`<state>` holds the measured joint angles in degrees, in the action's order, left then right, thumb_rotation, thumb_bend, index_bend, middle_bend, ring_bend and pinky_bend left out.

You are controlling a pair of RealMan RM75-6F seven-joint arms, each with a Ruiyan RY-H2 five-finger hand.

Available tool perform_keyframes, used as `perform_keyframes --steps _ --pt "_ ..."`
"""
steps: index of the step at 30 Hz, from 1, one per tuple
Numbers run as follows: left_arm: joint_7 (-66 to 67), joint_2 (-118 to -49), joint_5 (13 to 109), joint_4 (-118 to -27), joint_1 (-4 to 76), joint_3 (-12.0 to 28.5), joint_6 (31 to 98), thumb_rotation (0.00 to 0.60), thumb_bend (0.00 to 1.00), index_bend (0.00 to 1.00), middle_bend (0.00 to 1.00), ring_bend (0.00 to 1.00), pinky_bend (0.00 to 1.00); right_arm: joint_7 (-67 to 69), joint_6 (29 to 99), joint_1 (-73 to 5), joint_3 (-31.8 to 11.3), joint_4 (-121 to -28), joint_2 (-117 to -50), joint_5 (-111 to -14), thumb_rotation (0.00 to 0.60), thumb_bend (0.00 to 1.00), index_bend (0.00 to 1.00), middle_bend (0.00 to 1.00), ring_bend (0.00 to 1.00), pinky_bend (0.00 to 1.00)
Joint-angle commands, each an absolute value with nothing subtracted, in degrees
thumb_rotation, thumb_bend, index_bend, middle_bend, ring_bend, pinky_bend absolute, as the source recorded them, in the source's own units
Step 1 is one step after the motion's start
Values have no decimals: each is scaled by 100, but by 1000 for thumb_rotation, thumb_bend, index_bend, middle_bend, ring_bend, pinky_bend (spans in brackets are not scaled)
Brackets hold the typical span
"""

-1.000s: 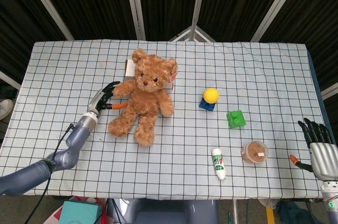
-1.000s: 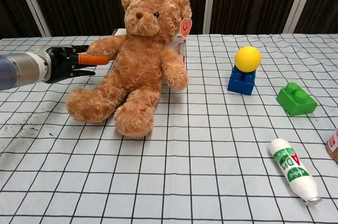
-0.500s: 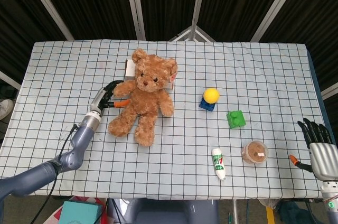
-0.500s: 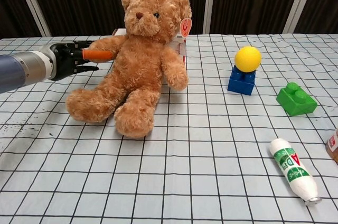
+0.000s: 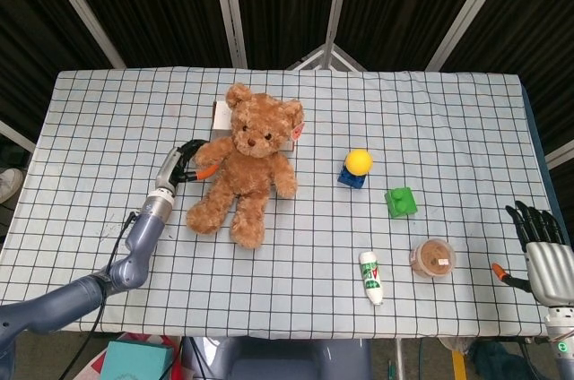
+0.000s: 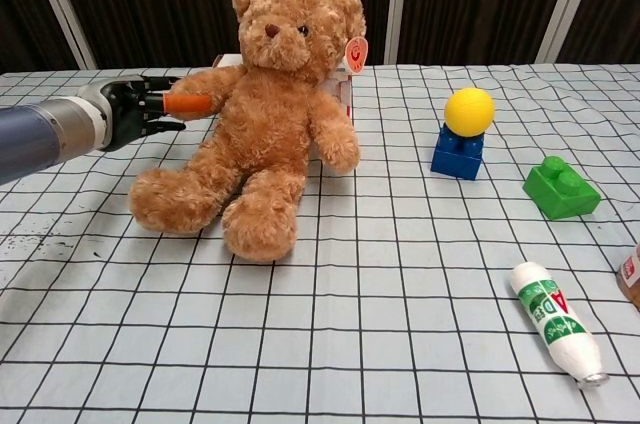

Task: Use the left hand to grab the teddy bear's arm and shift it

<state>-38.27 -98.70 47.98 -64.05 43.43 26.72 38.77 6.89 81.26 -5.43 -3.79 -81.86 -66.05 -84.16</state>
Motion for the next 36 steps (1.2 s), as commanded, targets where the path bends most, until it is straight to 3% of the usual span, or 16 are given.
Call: perform_keyframes --steps 1,23,36 --pt "-3705 -9915 4662 -6381 4348 2720 3958 600 454 410 452 57 134 693 8121 -542 -378 -8193 -6597 -8413 600 209 0 17 29 0" --pt "-2920 -9977 4058 -6541 4346 2890 4192 600 459 420 457 60 139 647 8090 -556 -371 -8212 -6602 -8407 600 209 0 17 29 0" --pt "-2994 -10117 3928 -6149 4309 2952 3832 600 446 412 448 60 139 673 8129 -536 -363 -8221 -6591 -8429 600 209 0 17 29 0"
